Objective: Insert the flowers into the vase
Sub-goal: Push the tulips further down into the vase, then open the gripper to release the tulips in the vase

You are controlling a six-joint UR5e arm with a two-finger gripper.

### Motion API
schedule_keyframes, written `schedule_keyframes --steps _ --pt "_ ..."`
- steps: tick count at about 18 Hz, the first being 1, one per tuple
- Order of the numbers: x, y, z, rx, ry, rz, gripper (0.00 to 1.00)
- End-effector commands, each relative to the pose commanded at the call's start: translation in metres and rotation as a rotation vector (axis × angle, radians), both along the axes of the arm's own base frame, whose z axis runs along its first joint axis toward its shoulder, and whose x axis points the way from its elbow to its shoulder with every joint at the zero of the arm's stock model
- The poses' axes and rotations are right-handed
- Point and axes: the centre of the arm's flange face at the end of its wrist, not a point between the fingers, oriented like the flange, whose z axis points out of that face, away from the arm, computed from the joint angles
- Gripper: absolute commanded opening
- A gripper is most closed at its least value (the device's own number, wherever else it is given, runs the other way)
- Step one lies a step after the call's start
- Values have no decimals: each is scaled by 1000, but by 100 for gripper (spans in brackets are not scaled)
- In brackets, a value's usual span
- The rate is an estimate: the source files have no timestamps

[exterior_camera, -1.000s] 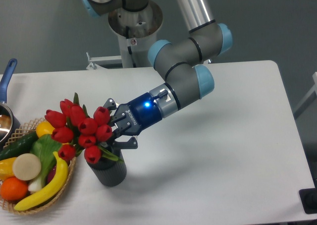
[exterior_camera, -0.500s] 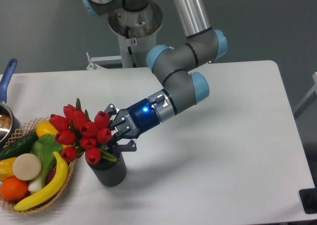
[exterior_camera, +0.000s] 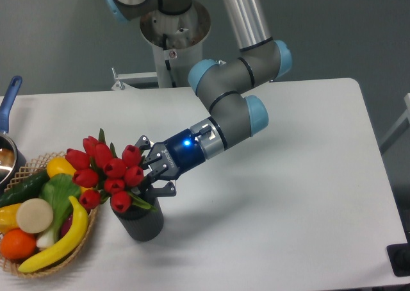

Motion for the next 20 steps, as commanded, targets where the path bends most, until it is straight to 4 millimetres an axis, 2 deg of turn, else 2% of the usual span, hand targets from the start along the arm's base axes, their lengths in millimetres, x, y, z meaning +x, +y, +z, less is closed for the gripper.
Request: schedule_keyframes --steps 7,11,13,20 --pt "-11 -6 -2 -14 12 19 38" --pt "-17 -10 -4 -31 25 32 48" --pt "-20 -11 -7 -36 23 37 49" --pt "-21 -12 -5 -32 32 38 73"
